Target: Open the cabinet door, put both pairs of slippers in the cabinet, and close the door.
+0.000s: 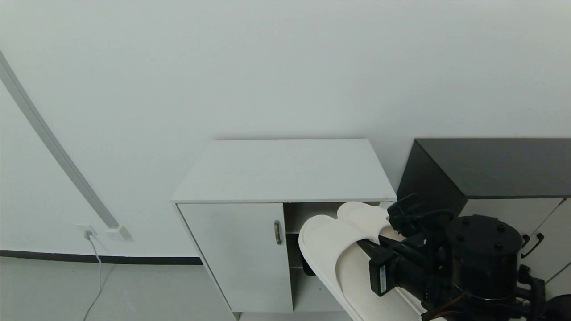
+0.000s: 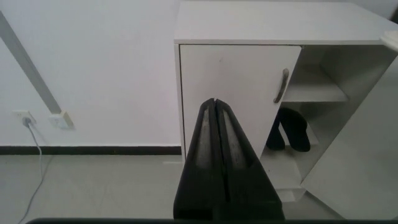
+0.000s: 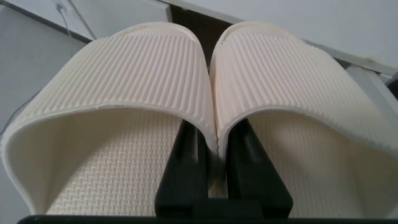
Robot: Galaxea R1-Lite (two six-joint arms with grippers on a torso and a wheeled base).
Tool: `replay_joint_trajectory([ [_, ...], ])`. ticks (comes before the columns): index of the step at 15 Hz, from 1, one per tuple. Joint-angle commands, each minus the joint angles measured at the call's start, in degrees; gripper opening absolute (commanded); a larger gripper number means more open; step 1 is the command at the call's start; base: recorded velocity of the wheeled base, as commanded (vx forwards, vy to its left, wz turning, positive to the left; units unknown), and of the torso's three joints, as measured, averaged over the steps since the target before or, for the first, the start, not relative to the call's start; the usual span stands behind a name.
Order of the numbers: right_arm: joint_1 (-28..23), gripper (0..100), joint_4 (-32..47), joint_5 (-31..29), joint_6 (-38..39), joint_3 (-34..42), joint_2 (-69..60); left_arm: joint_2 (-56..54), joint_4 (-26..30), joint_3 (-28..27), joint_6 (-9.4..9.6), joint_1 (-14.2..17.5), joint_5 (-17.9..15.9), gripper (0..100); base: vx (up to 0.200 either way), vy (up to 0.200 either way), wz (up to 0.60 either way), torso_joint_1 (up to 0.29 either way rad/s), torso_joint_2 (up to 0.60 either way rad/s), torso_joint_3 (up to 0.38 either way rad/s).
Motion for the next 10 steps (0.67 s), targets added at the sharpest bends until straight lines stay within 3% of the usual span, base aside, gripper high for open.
replay_joint_trajectory([
  [1, 0.0, 0, -0.1, 0.0, 0.1, 0.3, 0.7, 0.1, 0.0, 0.0, -0.01, 0.0, 0.0, 0, 0.0, 0.0, 0.0, 0.0, 0.0, 0.0],
  [5, 0.5, 0, -0.4, 0.2, 0.1, 1.1, 0.8, 0.1, 0.0, 0.0, -0.01, 0.0, 0.0, 0, 0.0, 0.0, 0.0, 0.0, 0.0, 0.0],
  [10, 1.0, 0, -3.5, 0.1, 0.1, 2.1, 1.3, 0.1, 0.0, 0.0, -0.1, 0.0, 0.0, 0, 0.0, 0.0, 0.0, -0.143, 0.33, 0.173],
])
